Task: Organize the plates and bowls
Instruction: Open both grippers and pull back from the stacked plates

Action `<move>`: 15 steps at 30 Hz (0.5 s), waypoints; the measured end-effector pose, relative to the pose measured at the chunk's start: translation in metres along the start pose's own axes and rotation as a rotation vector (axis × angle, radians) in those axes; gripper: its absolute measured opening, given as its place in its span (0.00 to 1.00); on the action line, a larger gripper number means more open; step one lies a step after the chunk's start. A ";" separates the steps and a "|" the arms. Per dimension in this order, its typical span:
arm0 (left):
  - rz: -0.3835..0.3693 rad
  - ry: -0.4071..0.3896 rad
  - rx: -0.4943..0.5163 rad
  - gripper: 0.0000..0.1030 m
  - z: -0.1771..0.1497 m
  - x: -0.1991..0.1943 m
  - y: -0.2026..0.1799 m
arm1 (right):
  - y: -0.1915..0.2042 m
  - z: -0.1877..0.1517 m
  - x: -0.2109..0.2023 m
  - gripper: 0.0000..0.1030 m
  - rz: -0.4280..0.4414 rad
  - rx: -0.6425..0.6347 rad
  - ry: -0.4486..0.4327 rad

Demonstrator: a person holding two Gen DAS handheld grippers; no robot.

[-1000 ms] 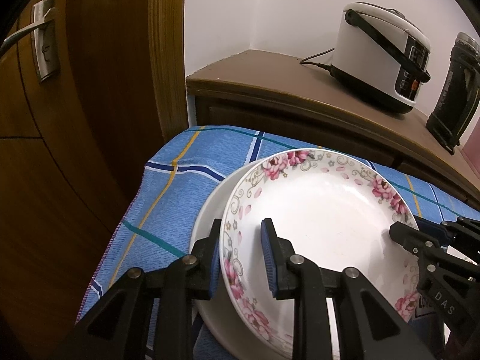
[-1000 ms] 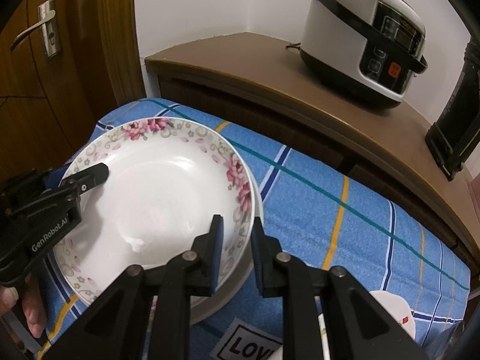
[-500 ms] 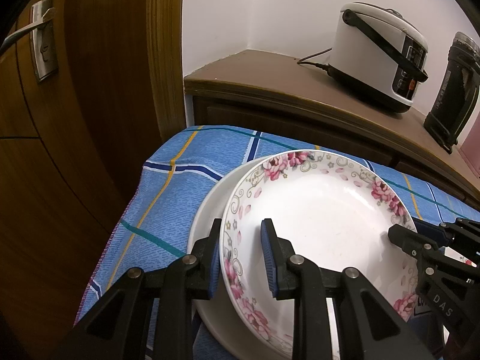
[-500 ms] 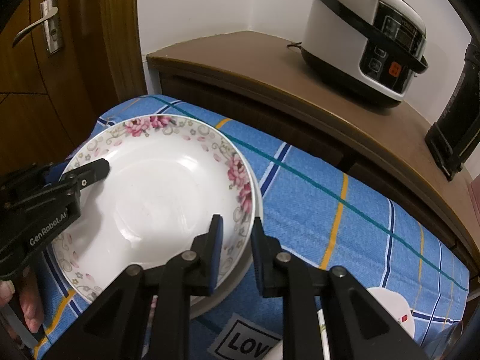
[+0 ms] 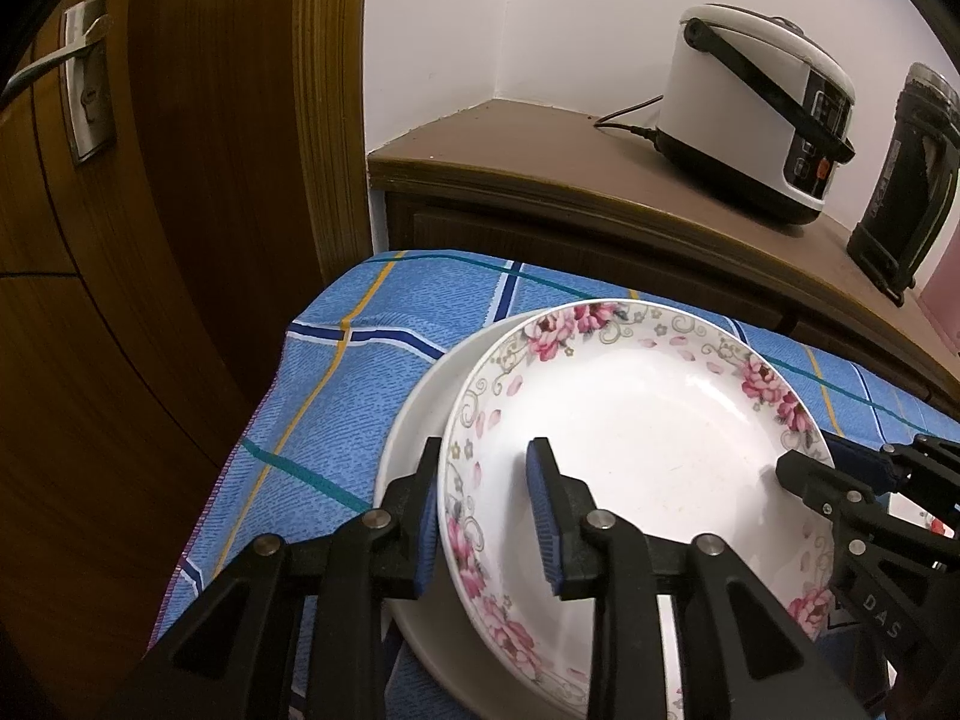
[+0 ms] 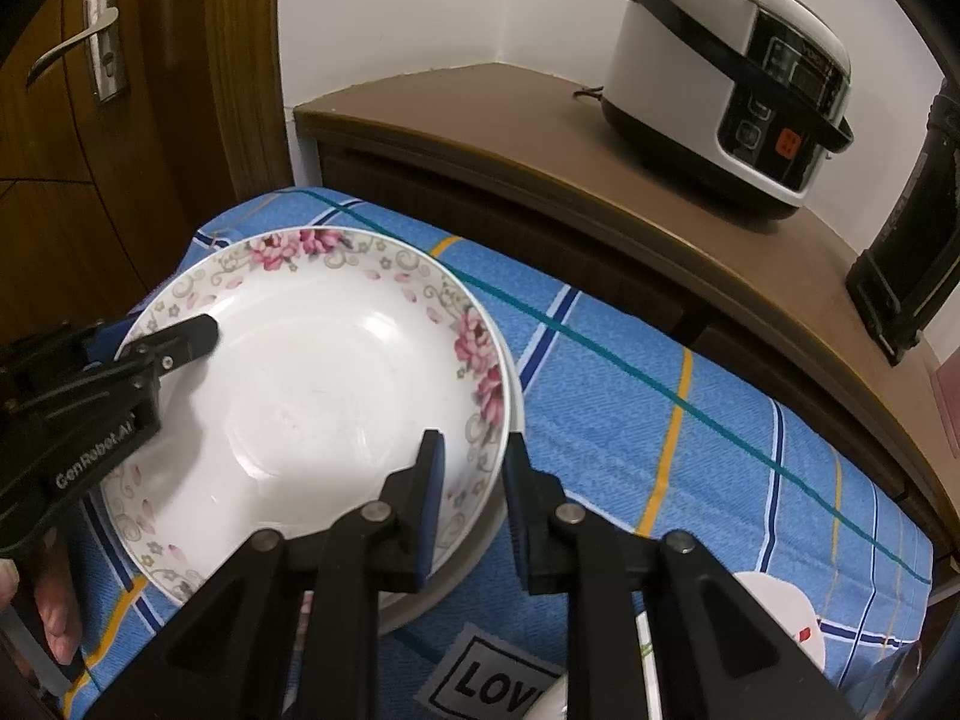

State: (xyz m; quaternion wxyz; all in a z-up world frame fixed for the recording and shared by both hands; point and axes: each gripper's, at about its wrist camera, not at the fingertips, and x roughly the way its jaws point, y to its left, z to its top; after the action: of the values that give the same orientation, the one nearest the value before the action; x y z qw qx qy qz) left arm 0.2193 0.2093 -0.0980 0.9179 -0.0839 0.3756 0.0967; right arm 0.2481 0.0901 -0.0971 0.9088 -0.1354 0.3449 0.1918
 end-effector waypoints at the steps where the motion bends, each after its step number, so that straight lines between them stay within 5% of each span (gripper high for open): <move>1: 0.003 -0.005 0.003 0.41 0.000 -0.001 -0.001 | -0.001 -0.001 -0.002 0.21 0.002 0.006 -0.005; 4: 0.016 -0.045 -0.003 0.66 0.000 -0.007 -0.001 | -0.003 -0.002 -0.011 0.29 0.021 0.023 -0.028; 6: 0.011 -0.074 -0.025 0.66 -0.001 -0.013 0.002 | -0.005 -0.004 -0.021 0.39 0.019 0.031 -0.052; 15: 0.007 -0.165 -0.052 0.66 -0.005 -0.032 0.006 | -0.045 -0.046 -0.095 0.39 0.005 0.145 -0.171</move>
State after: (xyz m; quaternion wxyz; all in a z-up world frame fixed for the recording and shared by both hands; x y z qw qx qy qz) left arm 0.1923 0.2102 -0.0797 0.9429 -0.0982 0.2963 0.1165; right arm 0.1760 0.0083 -0.0605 0.9418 -0.0518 0.2796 0.1796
